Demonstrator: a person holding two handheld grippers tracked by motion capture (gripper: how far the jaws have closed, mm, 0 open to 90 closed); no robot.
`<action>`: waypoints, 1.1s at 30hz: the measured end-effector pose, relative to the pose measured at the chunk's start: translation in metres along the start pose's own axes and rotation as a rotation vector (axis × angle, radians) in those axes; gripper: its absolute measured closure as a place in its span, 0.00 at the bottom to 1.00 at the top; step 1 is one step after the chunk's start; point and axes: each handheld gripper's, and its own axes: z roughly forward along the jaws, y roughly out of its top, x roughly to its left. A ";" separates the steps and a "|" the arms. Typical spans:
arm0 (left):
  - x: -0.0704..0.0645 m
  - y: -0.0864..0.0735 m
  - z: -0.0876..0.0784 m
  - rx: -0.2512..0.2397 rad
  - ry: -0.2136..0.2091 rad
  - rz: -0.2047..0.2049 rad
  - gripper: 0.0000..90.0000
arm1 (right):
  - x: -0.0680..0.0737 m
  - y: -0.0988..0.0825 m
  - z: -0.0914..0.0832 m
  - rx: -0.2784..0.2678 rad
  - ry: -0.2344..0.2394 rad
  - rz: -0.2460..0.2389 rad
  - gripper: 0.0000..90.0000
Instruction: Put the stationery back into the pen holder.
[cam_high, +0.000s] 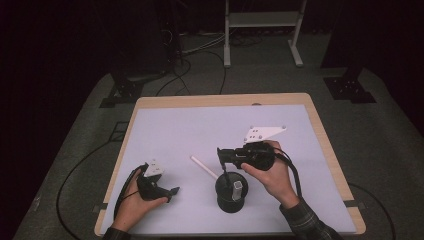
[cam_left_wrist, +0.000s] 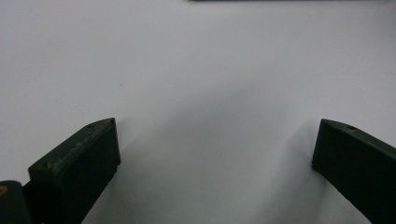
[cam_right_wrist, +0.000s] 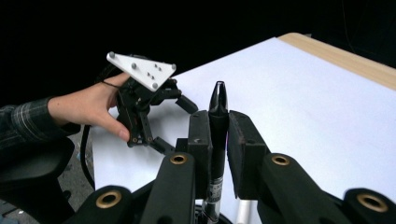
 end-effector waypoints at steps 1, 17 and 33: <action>0.000 0.000 0.000 0.000 0.000 0.000 0.00 | 0.000 -0.001 0.000 0.002 0.000 0.002 0.88; 0.000 0.000 0.000 0.001 0.000 0.001 0.00 | -0.002 -0.018 0.008 0.073 0.007 0.015 0.88; 0.000 0.000 0.000 0.001 0.000 0.001 0.00 | -0.005 -0.033 0.017 0.129 0.016 0.031 0.88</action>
